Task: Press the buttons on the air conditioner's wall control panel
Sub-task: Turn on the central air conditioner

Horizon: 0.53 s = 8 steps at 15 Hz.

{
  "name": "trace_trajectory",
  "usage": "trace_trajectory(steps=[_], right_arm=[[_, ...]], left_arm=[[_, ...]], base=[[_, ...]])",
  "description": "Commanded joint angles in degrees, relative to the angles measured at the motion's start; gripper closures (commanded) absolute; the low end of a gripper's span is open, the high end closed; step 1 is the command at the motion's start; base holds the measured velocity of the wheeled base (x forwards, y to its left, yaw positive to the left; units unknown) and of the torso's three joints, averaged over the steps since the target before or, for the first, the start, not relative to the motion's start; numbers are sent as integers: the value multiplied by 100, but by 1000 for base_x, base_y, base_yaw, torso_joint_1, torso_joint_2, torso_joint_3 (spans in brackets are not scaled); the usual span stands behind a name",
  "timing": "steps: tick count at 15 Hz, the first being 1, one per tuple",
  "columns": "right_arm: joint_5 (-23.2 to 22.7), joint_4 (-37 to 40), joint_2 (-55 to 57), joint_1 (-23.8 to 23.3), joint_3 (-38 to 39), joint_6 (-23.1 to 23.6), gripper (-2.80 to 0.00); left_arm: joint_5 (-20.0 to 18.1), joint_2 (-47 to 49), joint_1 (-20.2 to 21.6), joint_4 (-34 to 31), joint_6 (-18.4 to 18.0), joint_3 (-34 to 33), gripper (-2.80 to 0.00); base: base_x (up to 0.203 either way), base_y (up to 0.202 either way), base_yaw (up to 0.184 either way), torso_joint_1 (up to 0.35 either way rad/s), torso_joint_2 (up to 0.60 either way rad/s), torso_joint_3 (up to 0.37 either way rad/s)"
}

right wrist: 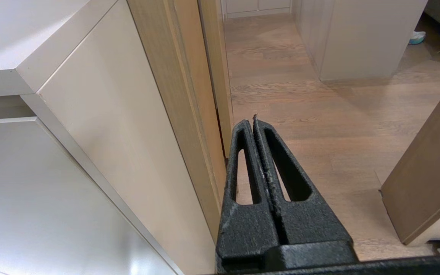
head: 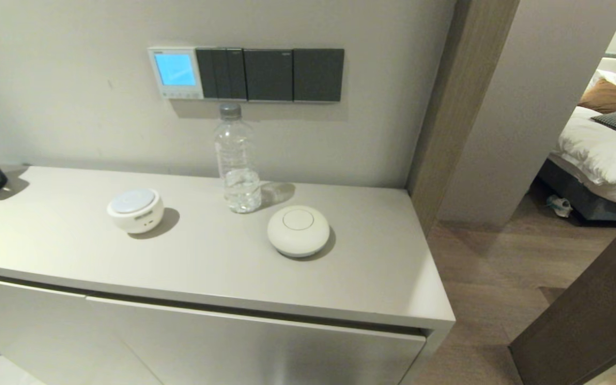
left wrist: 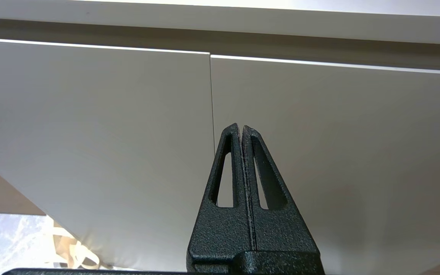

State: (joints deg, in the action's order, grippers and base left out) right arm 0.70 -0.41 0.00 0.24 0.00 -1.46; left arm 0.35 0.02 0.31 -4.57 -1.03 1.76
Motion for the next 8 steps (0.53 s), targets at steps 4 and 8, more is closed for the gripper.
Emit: trace_trajectory(steps=[4, 8], right_arm=[[1, -2, 8, 2, 18, 1, 0], [1, -2, 8, 2, 18, -3, 0]], left_arm=[[0, -2, 4, -9, -11, 0, 0], [0, -2, 13, -35, -46, 9, 0]], base=[[0, 0, 0, 0, 0, 0], [0, 0, 0, 0, 0, 0]])
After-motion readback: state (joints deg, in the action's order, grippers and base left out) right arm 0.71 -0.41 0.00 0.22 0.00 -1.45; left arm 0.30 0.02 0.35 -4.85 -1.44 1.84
